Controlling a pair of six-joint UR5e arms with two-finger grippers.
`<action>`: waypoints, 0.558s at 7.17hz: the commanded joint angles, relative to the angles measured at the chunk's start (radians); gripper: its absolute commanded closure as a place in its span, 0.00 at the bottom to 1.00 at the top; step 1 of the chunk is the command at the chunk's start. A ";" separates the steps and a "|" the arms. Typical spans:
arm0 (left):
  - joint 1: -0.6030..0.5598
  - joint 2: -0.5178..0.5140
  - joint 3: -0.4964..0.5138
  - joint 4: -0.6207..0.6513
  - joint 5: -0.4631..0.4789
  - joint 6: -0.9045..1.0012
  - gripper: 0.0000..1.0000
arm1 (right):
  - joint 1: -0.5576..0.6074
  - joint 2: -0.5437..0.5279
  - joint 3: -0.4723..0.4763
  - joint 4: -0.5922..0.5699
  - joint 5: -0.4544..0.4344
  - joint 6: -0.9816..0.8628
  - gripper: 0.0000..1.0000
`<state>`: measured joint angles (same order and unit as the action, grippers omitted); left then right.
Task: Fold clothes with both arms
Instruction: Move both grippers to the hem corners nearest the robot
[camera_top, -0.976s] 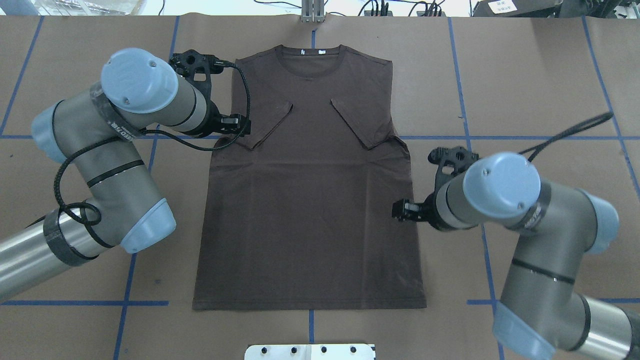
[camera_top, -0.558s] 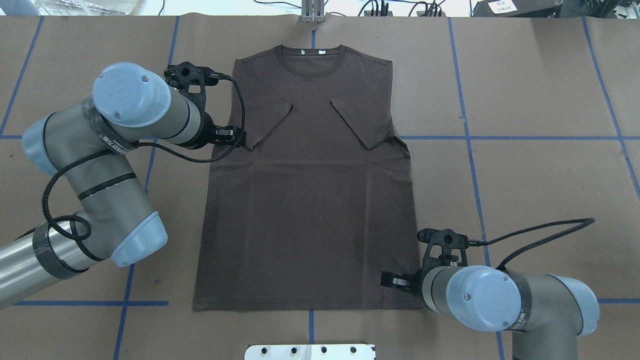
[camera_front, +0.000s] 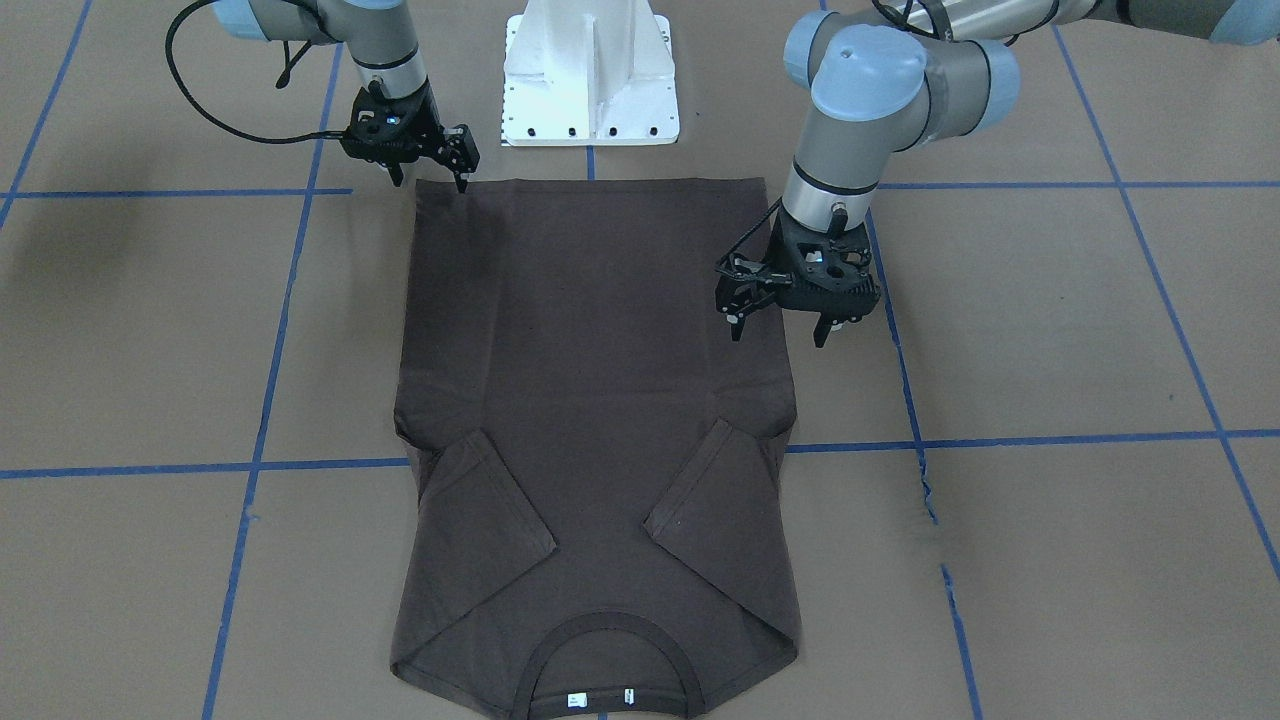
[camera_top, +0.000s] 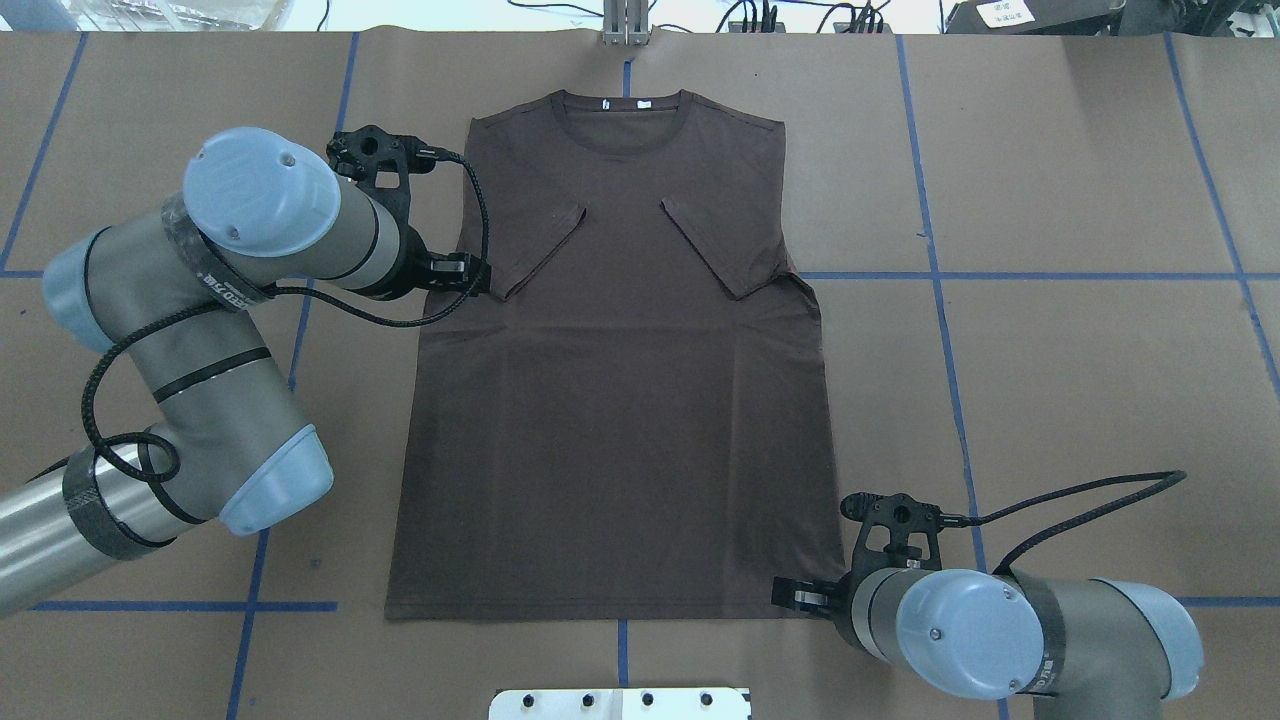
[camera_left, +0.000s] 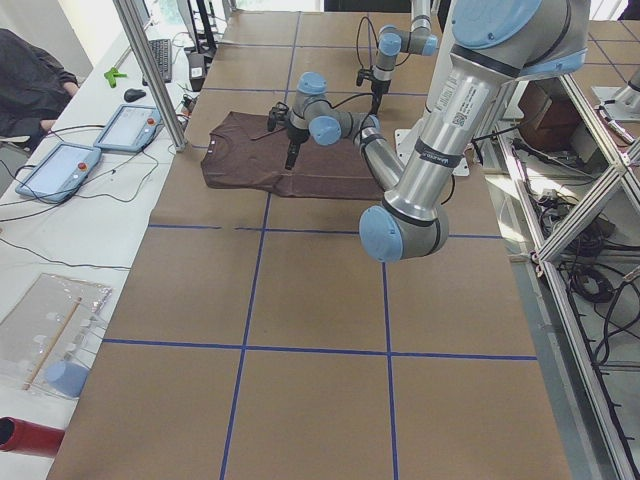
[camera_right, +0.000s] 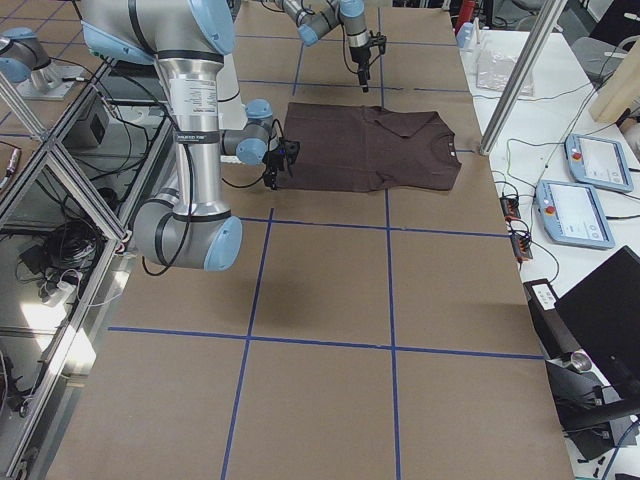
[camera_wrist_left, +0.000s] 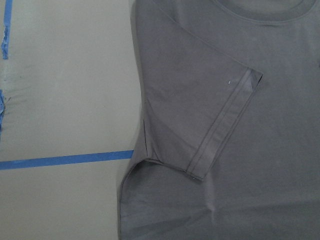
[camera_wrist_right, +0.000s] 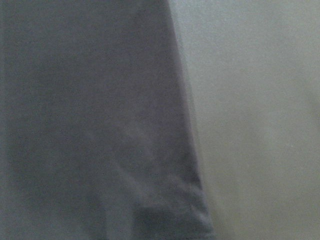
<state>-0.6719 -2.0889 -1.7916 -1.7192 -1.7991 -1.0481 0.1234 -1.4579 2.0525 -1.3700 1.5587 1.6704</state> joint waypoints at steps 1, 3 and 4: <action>0.000 0.000 -0.002 0.000 0.001 -0.001 0.00 | -0.001 -0.004 -0.003 -0.001 0.009 0.000 0.08; 0.000 -0.002 -0.003 0.000 0.001 -0.003 0.00 | -0.001 -0.004 -0.003 -0.001 0.027 -0.001 0.54; 0.000 0.000 -0.006 0.001 0.001 -0.003 0.00 | 0.002 -0.005 0.000 -0.001 0.041 -0.001 0.77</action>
<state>-0.6719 -2.0899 -1.7946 -1.7193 -1.7979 -1.0502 0.1234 -1.4619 2.0501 -1.3713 1.5830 1.6696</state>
